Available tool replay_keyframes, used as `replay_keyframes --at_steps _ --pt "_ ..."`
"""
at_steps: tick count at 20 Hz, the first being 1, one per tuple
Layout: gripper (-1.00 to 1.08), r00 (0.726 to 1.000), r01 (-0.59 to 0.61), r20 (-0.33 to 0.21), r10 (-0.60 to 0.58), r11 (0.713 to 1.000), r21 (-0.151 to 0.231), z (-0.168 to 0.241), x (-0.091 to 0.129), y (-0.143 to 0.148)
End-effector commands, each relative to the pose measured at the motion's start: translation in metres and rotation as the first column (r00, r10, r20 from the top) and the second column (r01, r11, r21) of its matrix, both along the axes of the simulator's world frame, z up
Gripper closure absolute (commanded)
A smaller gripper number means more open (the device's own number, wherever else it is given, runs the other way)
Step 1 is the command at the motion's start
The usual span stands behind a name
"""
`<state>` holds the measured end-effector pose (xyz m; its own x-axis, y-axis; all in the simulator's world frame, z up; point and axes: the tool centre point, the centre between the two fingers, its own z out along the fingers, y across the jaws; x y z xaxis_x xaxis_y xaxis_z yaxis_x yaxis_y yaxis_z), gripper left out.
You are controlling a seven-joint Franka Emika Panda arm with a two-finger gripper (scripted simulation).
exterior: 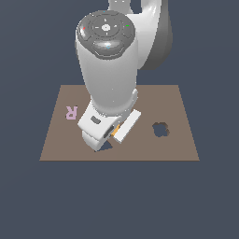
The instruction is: Insert a designated object into the corresponding slot on a board.
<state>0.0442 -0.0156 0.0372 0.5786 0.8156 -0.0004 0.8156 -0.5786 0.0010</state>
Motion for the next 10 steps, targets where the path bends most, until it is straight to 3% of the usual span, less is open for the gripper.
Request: replay_keyframes --at_steps 1,5,10 --pt "1.08 0.996 -0.093 0.001 0.093 0.996 0.000 0.001 0.002 -0.006" --pt "1.08 0.972 -0.237 0.001 0.237 0.972 0.000 0.001 0.008 -0.016" --pt "1.08 0.914 -0.406 0.000 0.406 0.914 -0.001 0.002 0.016 -0.026"
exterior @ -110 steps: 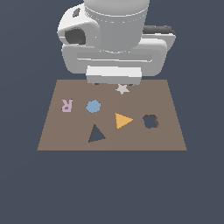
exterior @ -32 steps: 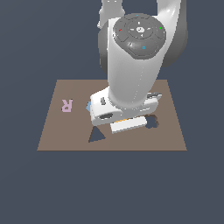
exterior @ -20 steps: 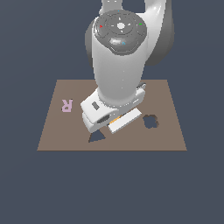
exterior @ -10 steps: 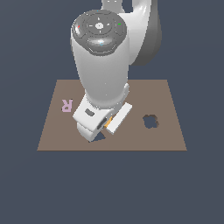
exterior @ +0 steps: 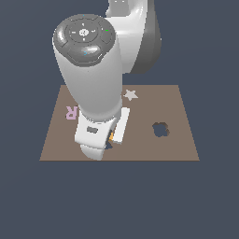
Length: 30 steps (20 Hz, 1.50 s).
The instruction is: Insert a designated object into the corresponding slot on a board.
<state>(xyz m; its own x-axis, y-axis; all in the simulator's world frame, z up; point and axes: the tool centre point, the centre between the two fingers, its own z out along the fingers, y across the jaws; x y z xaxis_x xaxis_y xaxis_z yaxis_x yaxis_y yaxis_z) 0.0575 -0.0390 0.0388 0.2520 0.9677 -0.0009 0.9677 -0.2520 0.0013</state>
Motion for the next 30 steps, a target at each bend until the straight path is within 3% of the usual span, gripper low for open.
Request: replay_keyframes --at_steps 1,10,19,30 --pt "1.08 0.996 -0.089 0.000 0.089 0.996 0.000 0.001 0.004 -0.005" --pt "1.08 0.947 -0.321 0.000 0.321 0.947 -0.001 0.002 0.019 -0.015" --pt "1.08 0.896 -0.445 0.000 0.445 0.896 -0.001 0.002 0.028 -0.019" --pt "1.08 0.883 -0.469 -0.001 0.469 0.883 0.000 0.000 0.030 -0.019"
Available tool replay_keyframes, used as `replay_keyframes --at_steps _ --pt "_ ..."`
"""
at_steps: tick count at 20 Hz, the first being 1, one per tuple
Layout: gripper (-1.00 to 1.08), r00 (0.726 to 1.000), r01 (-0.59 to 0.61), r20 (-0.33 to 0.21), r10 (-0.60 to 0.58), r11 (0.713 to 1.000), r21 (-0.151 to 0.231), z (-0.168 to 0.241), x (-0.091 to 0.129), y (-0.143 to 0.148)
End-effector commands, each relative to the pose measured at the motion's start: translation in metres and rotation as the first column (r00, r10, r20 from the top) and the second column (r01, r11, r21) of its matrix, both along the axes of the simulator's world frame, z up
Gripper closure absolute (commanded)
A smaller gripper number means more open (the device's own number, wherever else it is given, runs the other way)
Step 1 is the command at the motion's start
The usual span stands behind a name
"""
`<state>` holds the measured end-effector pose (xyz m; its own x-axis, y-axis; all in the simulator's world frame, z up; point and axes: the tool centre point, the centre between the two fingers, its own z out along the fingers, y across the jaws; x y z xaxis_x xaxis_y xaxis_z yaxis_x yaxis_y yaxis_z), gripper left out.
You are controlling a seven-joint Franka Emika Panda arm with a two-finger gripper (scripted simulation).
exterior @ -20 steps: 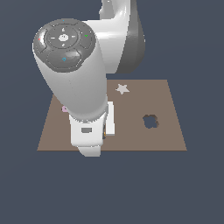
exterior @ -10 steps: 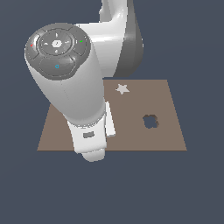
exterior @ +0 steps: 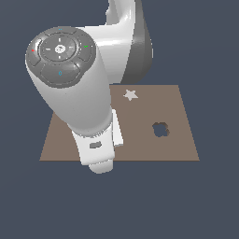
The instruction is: Insert a designated object into the corresponding slot on a board.
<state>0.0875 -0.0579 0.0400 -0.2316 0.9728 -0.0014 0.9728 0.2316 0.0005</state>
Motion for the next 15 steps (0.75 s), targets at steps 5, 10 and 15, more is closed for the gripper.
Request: replay_keyframes --at_steps 5,10,15 --pt "1.08 1.000 -0.001 -0.001 0.001 1.000 0.000 -0.0090 0.0002 0.0001" --pt "-0.92 1.000 -0.001 -0.001 0.001 1.000 0.000 -0.0090 0.0002 0.0001" --pt "-0.92 1.000 -0.001 -0.001 0.001 1.000 0.000 -0.0090 0.0002 0.0001"
